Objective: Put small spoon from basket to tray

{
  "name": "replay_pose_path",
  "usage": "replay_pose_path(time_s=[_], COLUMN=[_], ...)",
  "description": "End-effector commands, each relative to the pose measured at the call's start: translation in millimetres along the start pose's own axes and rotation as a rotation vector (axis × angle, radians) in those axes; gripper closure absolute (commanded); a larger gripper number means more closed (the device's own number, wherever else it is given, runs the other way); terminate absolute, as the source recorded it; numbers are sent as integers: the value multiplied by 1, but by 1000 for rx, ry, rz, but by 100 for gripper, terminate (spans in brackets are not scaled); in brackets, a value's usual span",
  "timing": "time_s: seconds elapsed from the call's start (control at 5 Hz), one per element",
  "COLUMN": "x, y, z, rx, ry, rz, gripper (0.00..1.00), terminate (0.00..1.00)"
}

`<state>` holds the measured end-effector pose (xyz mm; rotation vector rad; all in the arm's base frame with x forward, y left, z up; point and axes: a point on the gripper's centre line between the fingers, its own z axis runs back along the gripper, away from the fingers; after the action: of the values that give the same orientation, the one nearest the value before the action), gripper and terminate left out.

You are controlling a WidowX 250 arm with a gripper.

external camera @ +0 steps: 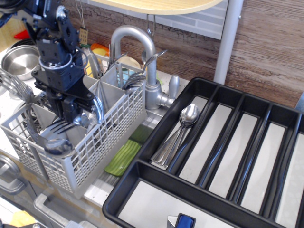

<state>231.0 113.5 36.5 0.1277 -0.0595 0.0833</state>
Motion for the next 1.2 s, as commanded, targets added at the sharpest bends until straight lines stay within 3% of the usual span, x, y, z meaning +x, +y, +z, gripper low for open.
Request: replay_pose_path(time_s=[0.0, 0.2, 0.4, 0.6, 0.8, 1.0], x=[12, 18, 14, 4, 9, 19], y=[-5, -10, -10, 3, 7, -3], z=[41, 79, 95, 67, 66, 110], rx=[75, 185, 251, 187, 148, 201], ry=[0, 61, 35, -30, -14, 89], rz=[21, 24, 22, 19, 24, 18], gripper=[100, 100, 100, 100, 100, 100], terminate=[0, 0, 0, 0, 0, 0])
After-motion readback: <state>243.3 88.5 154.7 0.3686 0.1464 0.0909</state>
